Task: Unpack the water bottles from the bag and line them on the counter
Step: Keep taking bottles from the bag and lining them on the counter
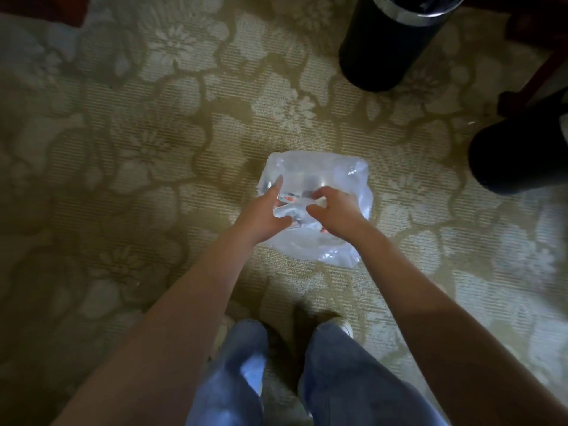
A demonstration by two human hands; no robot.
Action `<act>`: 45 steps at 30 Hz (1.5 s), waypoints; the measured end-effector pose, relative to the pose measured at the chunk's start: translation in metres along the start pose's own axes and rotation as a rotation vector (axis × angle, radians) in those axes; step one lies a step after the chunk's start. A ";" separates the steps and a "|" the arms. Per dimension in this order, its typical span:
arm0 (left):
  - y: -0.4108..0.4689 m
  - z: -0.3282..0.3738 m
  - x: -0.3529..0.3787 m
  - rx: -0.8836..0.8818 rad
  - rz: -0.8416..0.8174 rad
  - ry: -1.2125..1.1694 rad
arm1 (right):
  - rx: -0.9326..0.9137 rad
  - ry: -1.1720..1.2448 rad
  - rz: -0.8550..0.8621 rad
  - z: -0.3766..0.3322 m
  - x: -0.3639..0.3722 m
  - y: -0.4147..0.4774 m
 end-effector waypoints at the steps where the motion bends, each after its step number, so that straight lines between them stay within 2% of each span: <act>1: -0.007 0.004 -0.006 0.003 0.017 -0.003 | -0.032 0.018 0.027 -0.008 -0.004 -0.010; 7: -0.040 0.048 -0.045 0.101 0.110 -0.024 | -0.146 0.160 0.126 -0.048 -0.050 -0.065; 12: -0.056 0.098 -0.077 0.278 0.185 0.104 | -0.236 0.350 0.119 -0.094 -0.097 -0.107; 16: -0.068 0.116 -0.100 0.229 0.316 -0.140 | -0.378 0.409 0.023 -0.137 -0.103 -0.135; 19: -0.077 0.114 -0.117 0.199 0.381 -0.090 | -0.383 0.456 -0.024 -0.152 -0.098 -0.141; 21: -0.080 0.106 -0.124 0.140 0.392 -0.094 | -0.357 0.510 -0.071 -0.151 -0.092 -0.134; 23: -0.082 0.091 -0.128 0.055 0.440 -0.233 | -0.283 0.606 -0.113 -0.141 -0.085 -0.118; 25: -0.082 0.072 -0.130 -0.025 0.468 -0.408 | -0.139 0.577 -0.093 -0.121 -0.072 -0.094; 27: -0.080 0.058 -0.127 -0.076 0.431 -0.486 | 0.003 0.367 -0.119 -0.097 -0.048 -0.069; 30: -0.075 0.040 -0.115 -0.107 0.344 -0.510 | 0.059 0.100 -0.355 -0.070 0.005 -0.051; 33: -0.068 0.024 -0.091 -0.128 0.204 -0.536 | 0.095 0.065 -0.597 -0.050 0.044 -0.051; 35: -0.066 0.012 -0.072 -0.163 0.148 -0.558 | 0.144 0.040 -0.680 -0.037 0.053 -0.053; 37: -0.066 0.000 -0.054 -0.200 0.123 -0.583 | 0.208 0.031 -0.696 -0.021 0.054 -0.050; 40: -0.064 -0.016 -0.024 -0.226 0.050 -0.619 | 0.290 0.180 -0.663 -0.005 0.055 -0.039; 45: -0.057 -0.037 0.015 -0.273 -0.060 -0.640 | 0.312 0.546 -0.371 -0.014 0.051 -0.003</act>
Point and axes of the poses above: each hand's wrist, its own y-axis towards the middle knuckle, its own x-axis out of the palm, z = x × y, the point moved 6 cm from there along y, towards the middle knuckle, and after that the axes turned 12 degrees about x, right-handed, at the moved point
